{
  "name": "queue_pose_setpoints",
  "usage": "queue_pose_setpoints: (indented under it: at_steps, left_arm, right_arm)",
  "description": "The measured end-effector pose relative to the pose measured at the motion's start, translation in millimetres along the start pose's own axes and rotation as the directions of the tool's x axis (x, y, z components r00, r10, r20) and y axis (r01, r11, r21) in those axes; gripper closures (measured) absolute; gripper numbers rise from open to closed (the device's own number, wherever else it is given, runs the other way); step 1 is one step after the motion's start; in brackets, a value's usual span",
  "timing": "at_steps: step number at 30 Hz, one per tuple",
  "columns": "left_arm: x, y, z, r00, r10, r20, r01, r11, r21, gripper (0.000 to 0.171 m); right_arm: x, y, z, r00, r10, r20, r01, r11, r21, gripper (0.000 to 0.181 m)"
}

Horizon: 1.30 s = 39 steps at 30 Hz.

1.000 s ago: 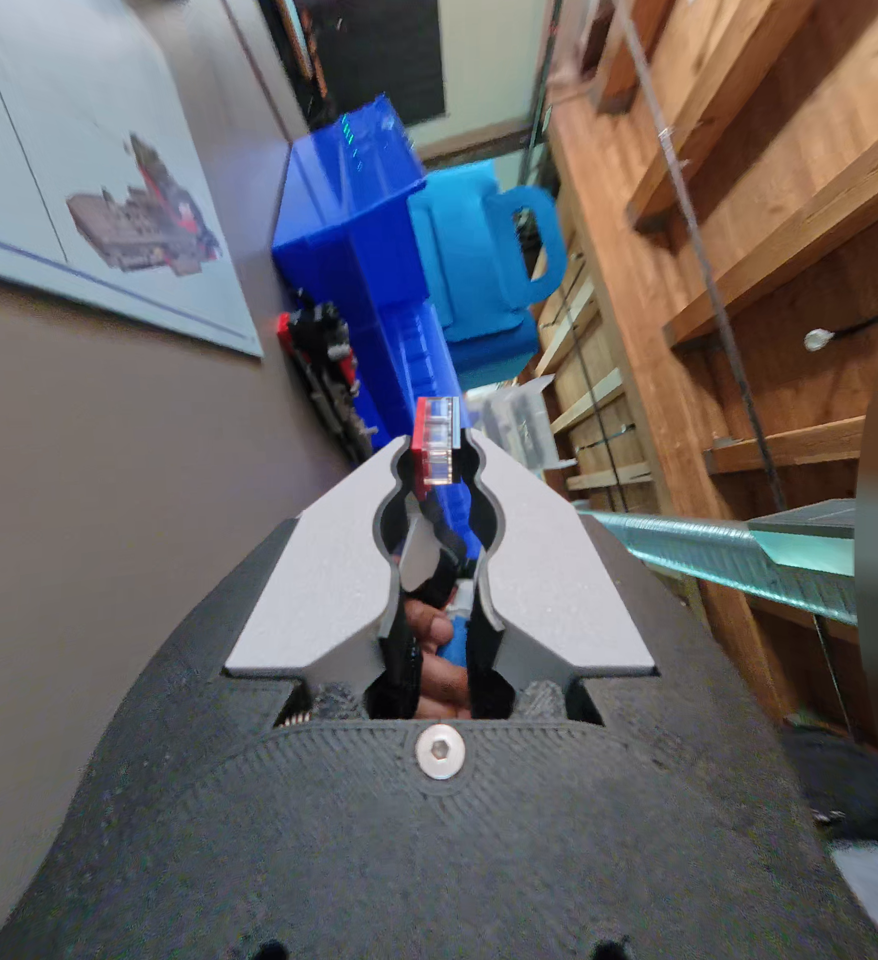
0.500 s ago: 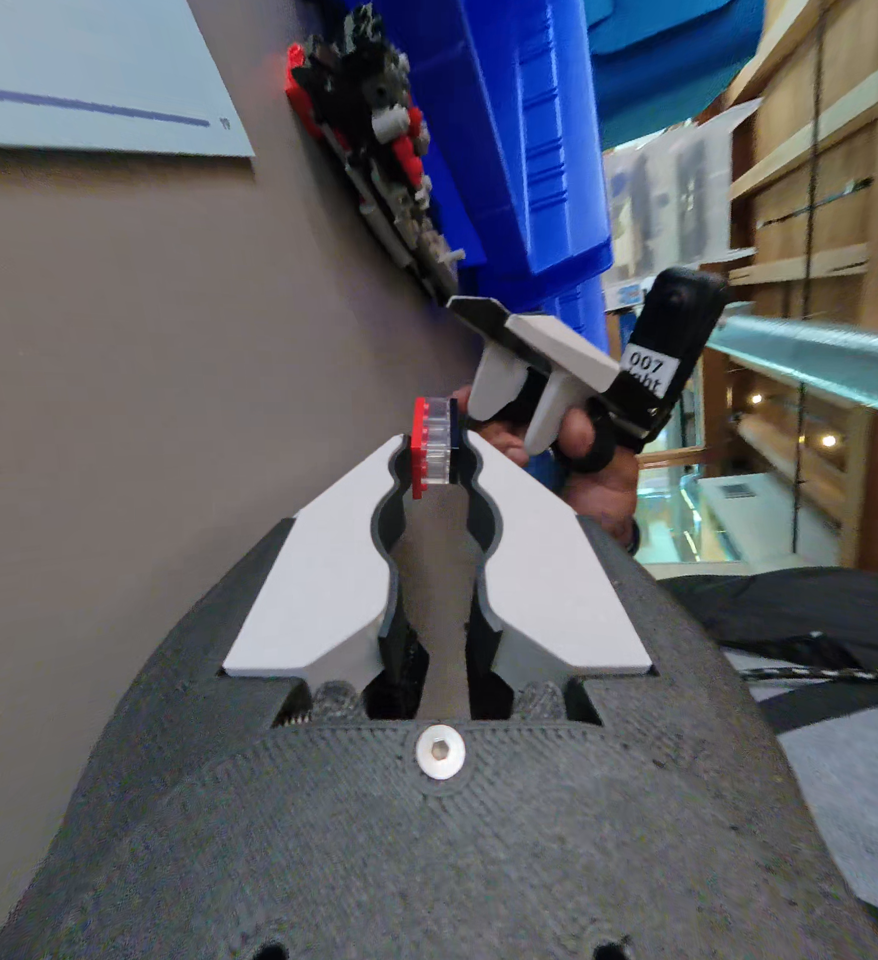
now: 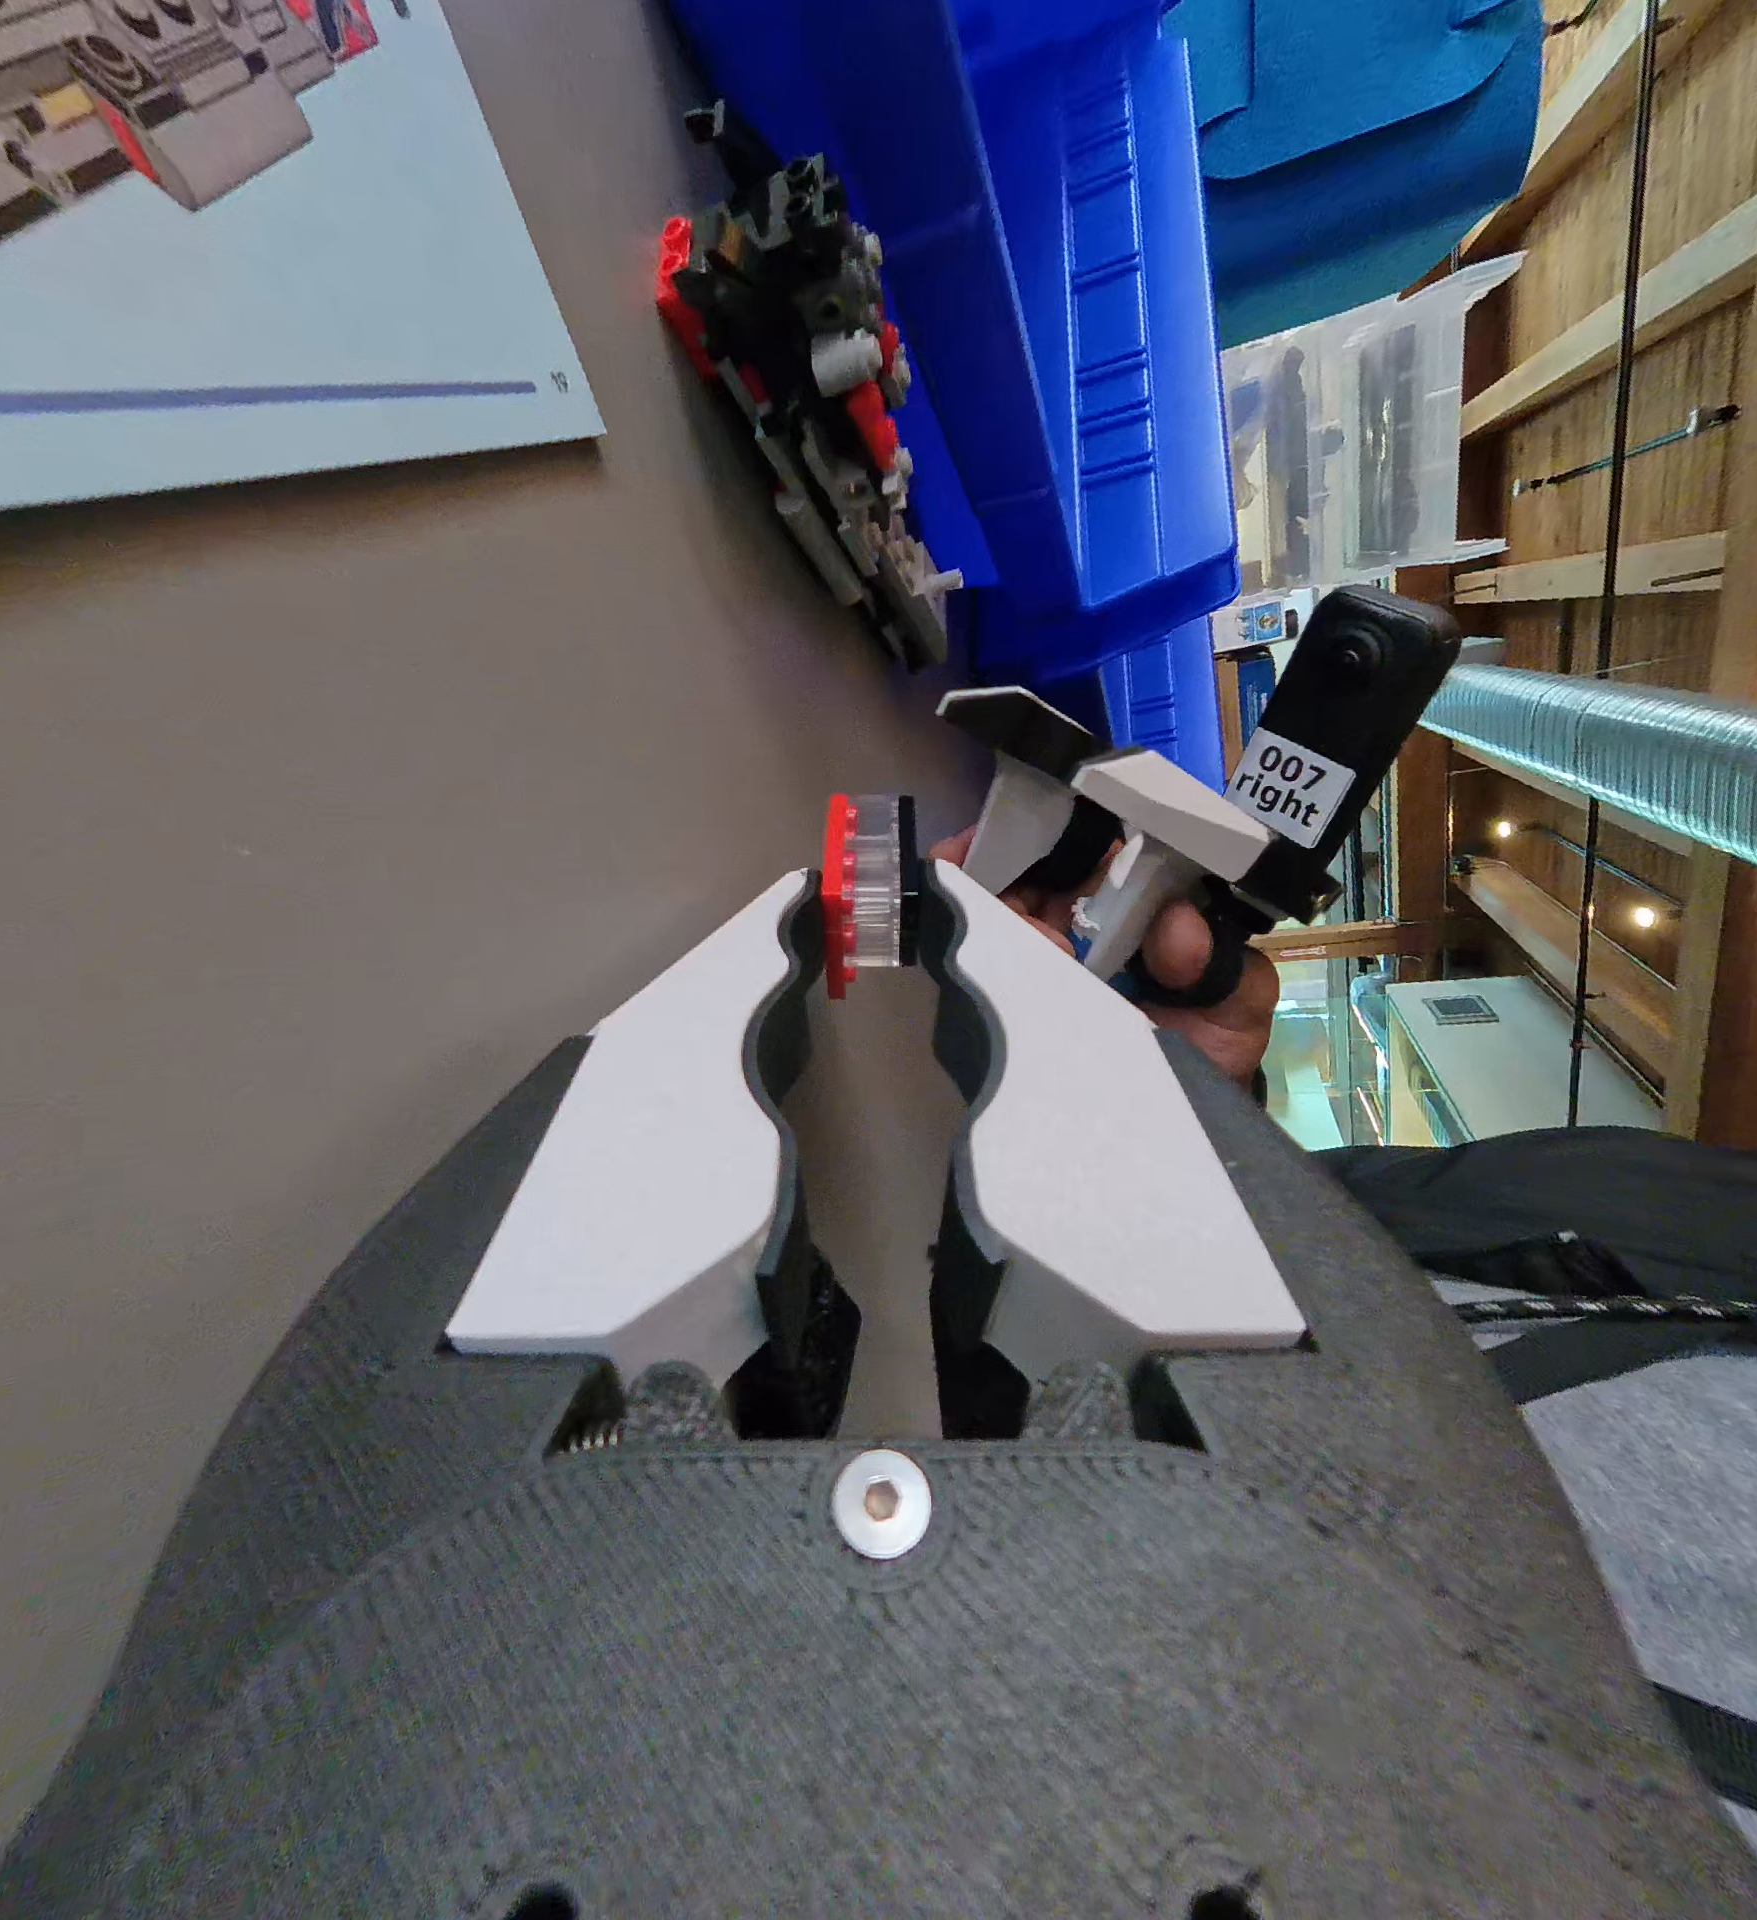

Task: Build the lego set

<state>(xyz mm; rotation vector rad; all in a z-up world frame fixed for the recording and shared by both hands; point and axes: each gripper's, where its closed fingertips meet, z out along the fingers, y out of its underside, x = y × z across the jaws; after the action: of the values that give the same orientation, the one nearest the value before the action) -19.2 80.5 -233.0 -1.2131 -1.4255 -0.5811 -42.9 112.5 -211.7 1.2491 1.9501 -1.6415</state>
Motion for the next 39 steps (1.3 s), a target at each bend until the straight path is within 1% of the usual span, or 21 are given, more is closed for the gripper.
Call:
queue_pose_setpoints:
  at_steps: [2, 4, 6, 8, 9, 11, 12, 14, 16, 18, 19, 21, 24, 26, 28, 31, 33, 36, 37, 38, 39]
  left_arm:
    - [0.2, -0.4, -0.9, 1.0, -0.001, -0.003, 0.001, 1.0, 0.005, 0.155]
    - [0.7, -1.4, -3.3, 1.0, -0.004, -0.01, 0.004, 1.0, 0.018, 0.155]
    - [2.3, -1.9, -6.5, 1.0, -0.005, -0.025, 0.006, 1.0, 0.031, 0.155]
    - [5.1, -1.6, -8.1, 0.999, 0.003, -0.042, -0.001, 0.999, 0.035, 0.155]
    - [6.8, -0.9, -8.3, 0.999, 0.01, -0.051, -0.008, 0.999, 0.032, 0.155]
    - [9.8, 0.3, -8.1, 0.998, 0.028, -0.061, -0.026, 0.999, 0.029, 0.155]
    - [11.3, 0.7, -8.0, 0.997, 0.037, -0.066, -0.035, 0.999, 0.027, 0.155]
    - [13.8, 1.3, -8.4, 0.996, 0.053, -0.074, -0.05, 0.998, 0.029, 0.155]
    - [15.9, 0.9, -10.1, 0.995, 0.067, -0.081, -0.063, 0.997, 0.041, 0.155]
    - [17.2, 0.4, -12.4, 0.993, 0.079, -0.083, -0.075, 0.996, 0.056, 0.155]
    - [17.8, 0.3, -13.7, 0.993, 0.085, -0.083, -0.08, 0.995, 0.065, 0.155]
    - [17.9, -1.1, -17.0, 0.993, 0.089, -0.081, -0.082, 0.993, 0.088, 0.155]
    - [18.6, -3.3, -20.4, 0.992, 0.087, -0.088, -0.078, 0.991, 0.11, 0.155]
    - [19.7, -2.4, -19.9, 0.992, 0.087, -0.097, -0.077, 0.992, 0.103, 0.155]
    - [21.0, -0.9, -18.9, 0.99, 0.091, -0.105, -0.081, 0.993, 0.091, 0.155]
    - [22.7, 0.2, -17.6, 0.989, 0.096, -0.115, -0.087, 0.993, 0.078, 0.155]
    - [23.6, -0.2, -17.2, 0.988, 0.1, -0.118, -0.091, 0.993, 0.078, 0.155]
    - [24.3, -3.0, -19.3, 0.987, 0.096, -0.126, -0.084, 0.992, 0.097, 0.155]
    - [24.2, -4.7, -20.9, 0.987, 0.09, -0.13, -0.077, 0.991, 0.108, 0.155]
    - [24.1, -6.8, -22.6, 0.987, 0.083, -0.135, -0.067, 0.991, 0.12, 0.155]
    - [23.9, -8.9, -24.6, 0.987, 0.075, -0.14, -0.056, 0.989, 0.133, 0.155]
  right_arm:
    - [-9.9, -2.8, -2.8, 0.997, -0.062, 0.039, 0.061, 0.998, 0.015, 0.14]
    - [-19.8, -14.5, -16.1, 0.984, -0.175, 0.041, 0.175, 0.984, 0.012, 0.141]
    - [-32.7, -52.3, -43.5, 0.944, -0.33, 0.017, 0.33, 0.944, 0.026, 0.141]
    - [-42.3, -104.5, -72.6, 0.86, -0.509, -0.045, 0.509, 0.861, 0.001, 0.142]
    - [-42.2, -129.0, -81.2, 0.8, -0.595, -0.073, 0.593, 0.804, -0.049, 0.143]
    - [-17.6, -171.1, -80.8, 0.68, -0.723, -0.12, 0.691, 0.687, -0.225, 0.145]
    - [4.2, -185.2, -73.3, 0.632, -0.768, -0.106, 0.705, 0.626, -0.334, 0.15]
    - [60.9, -203.0, -53.6, 0.555, -0.831, -0.046, 0.684, 0.487, -0.543, 0.157]
    - [111.3, -212.9, -31.5, 0.531, -0.848, 0.01, 0.639, 0.392, -0.663, 0.161]
    - [154.9, -209.6, -17.5, 0.541, -0.838, 0.068, 0.561, 0.299, -0.772, 0.163]
    - [172.6, -206.8, -12.6, 0.547, -0.833, 0.085, 0.521, 0.259, -0.814, 0.163]
    - [195.4, -201.6, -3.8, 0.55, -0.828, 0.107, 0.469, 0.2, -0.86, 0.163]
    - [213.1, -200.0, 5.8, 0.514, -0.848, 0.131, 0.44, 0.129, -0.889, 0.165]
    - [223.3, -196.3, 6.1, 0.503, -0.851, 0.151, 0.408, 0.08, -0.91, 0.165]
    - [227.4, -196.7, 7.9, 0.493, -0.856, 0.158, 0.4, 0.062, -0.914, 0.165]
    - [231.8, -195.2, 8.5, 0.521, -0.842, 0.142, 0.373, 0.074, -0.925, 0.159]
    - [231.5, -195.7, 9.7, 0.528, -0.839, 0.134, 0.369, 0.085, -0.925, 0.16]
    - [230.1, -198.5, 11.4, 0.503, -0.857, 0.116, 0.376, 0.096, -0.922, 0.164]
    - [226.3, -200.7, 11.5, 0.489, -0.865, 0.109, 0.389, 0.104, -0.915, 0.166]
    - [218.0, -202.8, 12.2, 0.483, -0.87, 0.099, 0.411, 0.125, -0.903, 0.171]
    - [206.0, -204.0, 12.8, 0.482, -0.872, 0.086, 0.438, 0.155, -0.885, 0.172]
